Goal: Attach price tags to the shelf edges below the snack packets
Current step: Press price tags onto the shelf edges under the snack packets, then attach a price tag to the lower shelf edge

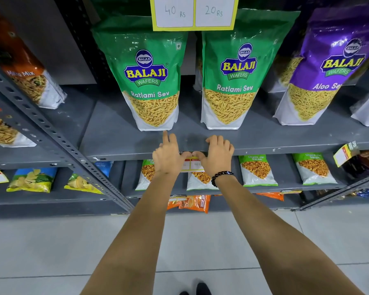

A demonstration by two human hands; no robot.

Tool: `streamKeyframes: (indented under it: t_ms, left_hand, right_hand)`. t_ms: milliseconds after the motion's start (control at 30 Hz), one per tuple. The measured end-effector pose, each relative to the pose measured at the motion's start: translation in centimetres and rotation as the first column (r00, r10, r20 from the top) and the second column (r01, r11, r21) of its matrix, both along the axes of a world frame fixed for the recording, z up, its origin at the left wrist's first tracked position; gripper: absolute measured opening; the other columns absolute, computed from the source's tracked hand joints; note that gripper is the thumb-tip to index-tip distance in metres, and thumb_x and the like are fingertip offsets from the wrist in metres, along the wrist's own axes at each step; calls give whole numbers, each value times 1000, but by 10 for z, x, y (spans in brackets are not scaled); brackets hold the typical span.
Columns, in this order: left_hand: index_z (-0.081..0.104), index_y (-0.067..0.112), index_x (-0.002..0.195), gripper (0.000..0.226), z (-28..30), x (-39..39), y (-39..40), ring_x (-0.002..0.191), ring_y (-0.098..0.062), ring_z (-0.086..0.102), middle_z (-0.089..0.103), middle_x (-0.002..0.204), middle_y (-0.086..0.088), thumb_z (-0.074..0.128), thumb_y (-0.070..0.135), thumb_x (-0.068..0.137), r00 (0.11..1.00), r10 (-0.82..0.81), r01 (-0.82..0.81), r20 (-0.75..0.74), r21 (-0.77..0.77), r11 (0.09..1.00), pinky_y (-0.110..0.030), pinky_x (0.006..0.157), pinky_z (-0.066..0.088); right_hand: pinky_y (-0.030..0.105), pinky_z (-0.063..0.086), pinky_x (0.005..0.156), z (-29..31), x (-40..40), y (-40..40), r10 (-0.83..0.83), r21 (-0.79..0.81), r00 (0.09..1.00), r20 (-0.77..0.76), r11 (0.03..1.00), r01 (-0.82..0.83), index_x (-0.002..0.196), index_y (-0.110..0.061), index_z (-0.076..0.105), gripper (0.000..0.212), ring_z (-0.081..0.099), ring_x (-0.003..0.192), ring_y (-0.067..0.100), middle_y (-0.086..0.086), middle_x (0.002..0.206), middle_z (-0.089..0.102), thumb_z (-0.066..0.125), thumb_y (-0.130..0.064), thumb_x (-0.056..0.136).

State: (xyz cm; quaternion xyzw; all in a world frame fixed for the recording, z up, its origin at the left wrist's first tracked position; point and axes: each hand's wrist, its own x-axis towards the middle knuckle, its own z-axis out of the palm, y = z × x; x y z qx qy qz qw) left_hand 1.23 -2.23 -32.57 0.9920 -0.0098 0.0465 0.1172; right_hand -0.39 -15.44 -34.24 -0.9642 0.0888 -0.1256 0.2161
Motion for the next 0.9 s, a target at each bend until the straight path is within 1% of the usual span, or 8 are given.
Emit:
streamKeyframes:
  t_ms: [133,200,300,367,467,600,733,900]
  left_hand:
    - [43,8,112,56,-2,-1,-4,100,-38,62,36,148,-13,68,46,79,999,-21,22,-26,39,999,-45,75,53]
    - [40,6,118,58,-1,-4,-7,110,-40,56,25,153,-17,69,40,80,999,-14,14,-48,14,1000,-49,84,51]
    - [28,4,136,76,-3,-15,-15,138,-42,24,6,157,-20,67,40,82,998,-50,51,-31,23,998,-56,109,30]
    - [16,5,143,82,-7,-25,-29,144,-39,7,0,157,-21,61,43,86,989,-146,142,31,101,985,-54,116,17]
    - [11,7,146,78,-5,-38,-71,145,-37,-2,-2,157,-21,53,43,91,941,-333,320,59,163,933,-50,119,7]
    - [15,8,145,75,1,-47,-155,145,-36,-3,-2,157,-19,52,43,91,874,-484,471,41,168,866,-48,119,3]
    - [19,7,144,72,1,-55,-248,145,-36,-5,-5,157,-19,52,41,91,826,-563,556,10,145,818,-47,119,1]
    - [25,8,143,67,2,-60,-356,145,-35,-4,-4,157,-18,56,35,90,814,-581,576,8,116,809,-46,120,0]
  right_hand:
    - [47,31,100,1,-1,1,8,-17,1000,-23,1000,-9,109,-9,49,46,47,106,35,15,110,55,68,-37,78]
    - [48,30,105,5,-3,0,29,6,998,-48,1000,-29,114,-9,46,48,45,111,35,15,115,53,67,-35,80]
    - [50,24,112,6,-17,-20,95,-31,996,1,995,-95,122,-9,43,52,43,118,34,15,123,52,65,-33,82]
    - [51,20,115,5,-33,-48,84,-77,996,29,994,-82,127,-9,42,52,38,128,32,16,132,49,63,-30,84]
    - [51,15,116,5,-58,-103,-4,-116,1000,27,993,7,131,-8,39,49,26,138,30,15,144,39,56,-27,89]
    - [53,14,116,8,-86,-191,-129,-169,992,11,977,129,131,-7,39,43,19,141,31,17,149,30,51,-19,91]
    - [55,13,115,14,-100,-285,-190,-199,982,9,962,188,129,-6,43,40,19,141,33,20,149,28,51,-19,92]
    - [51,8,116,14,-97,-388,-192,-227,979,-66,959,173,122,-8,51,32,12,143,30,17,153,20,50,-15,91]
